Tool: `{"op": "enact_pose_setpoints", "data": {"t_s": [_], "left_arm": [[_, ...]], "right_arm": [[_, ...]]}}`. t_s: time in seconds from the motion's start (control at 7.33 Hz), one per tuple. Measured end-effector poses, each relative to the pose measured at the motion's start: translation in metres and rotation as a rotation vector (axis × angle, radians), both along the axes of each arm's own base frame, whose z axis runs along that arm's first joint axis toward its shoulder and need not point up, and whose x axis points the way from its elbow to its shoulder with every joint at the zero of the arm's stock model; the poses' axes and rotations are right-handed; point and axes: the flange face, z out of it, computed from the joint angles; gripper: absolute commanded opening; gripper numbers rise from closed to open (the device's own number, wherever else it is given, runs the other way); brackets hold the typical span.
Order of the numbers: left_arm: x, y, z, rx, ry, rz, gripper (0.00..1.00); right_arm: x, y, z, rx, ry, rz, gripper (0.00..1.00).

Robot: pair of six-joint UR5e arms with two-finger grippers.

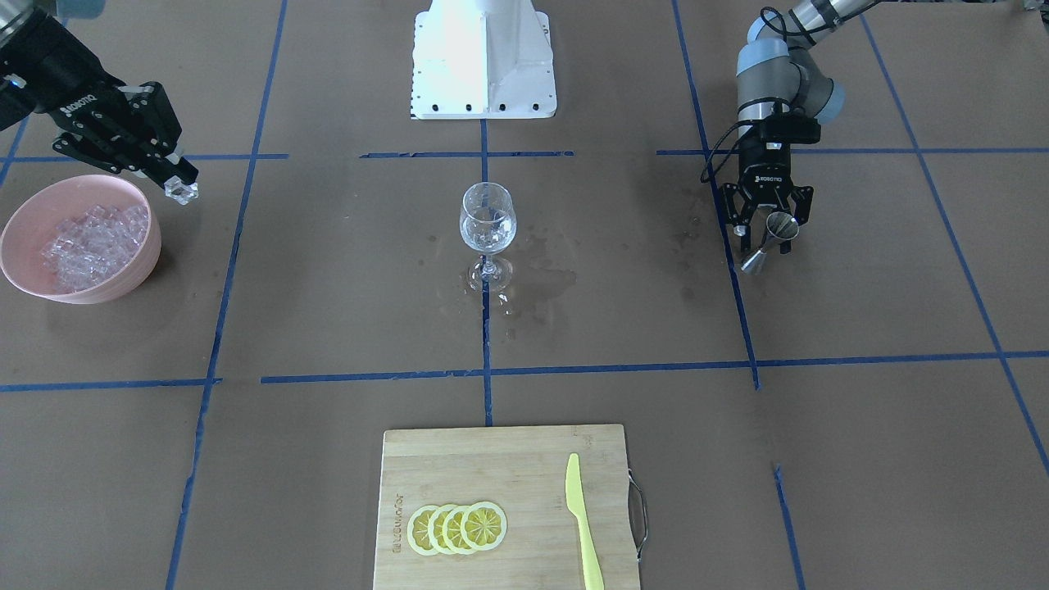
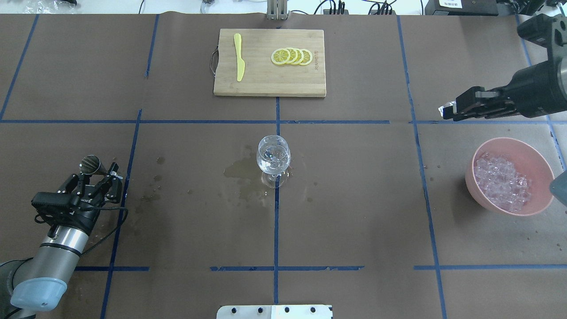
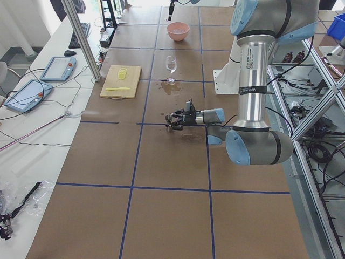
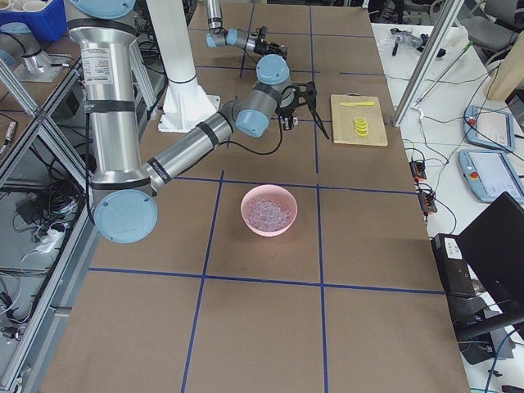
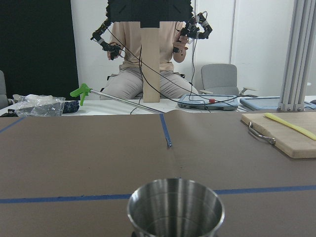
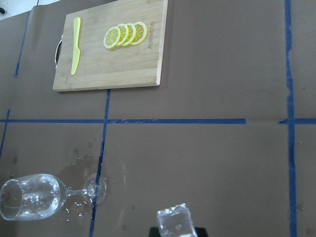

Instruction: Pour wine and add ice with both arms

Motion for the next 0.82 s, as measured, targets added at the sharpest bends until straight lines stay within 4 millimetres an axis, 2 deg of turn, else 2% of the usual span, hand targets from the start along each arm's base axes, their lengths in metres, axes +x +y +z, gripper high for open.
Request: {"op": "enact_pose_setpoints", "data": {"t_s": [0.41,0.68,0.82], "left_arm": [[-0.01,0.004,0.005,-0.031,-0.014,0.092,1.0],[-0.036,0.014,0.015,-0.068,-0.034,0.177,1.0],[-0.053,0.02,0.012,-0.088,-0.03,0.233,1.0]], "right_arm": [[-0.05,0.008,-0.035,-0.017,-0.033,0.007,0.0],[-0.071,0.009,-0.062,-0.035,-0.041,0.002,0.0],[-0.08,0.009,-0.074,-0.042,-0.038,-0.005,0.0]]}}
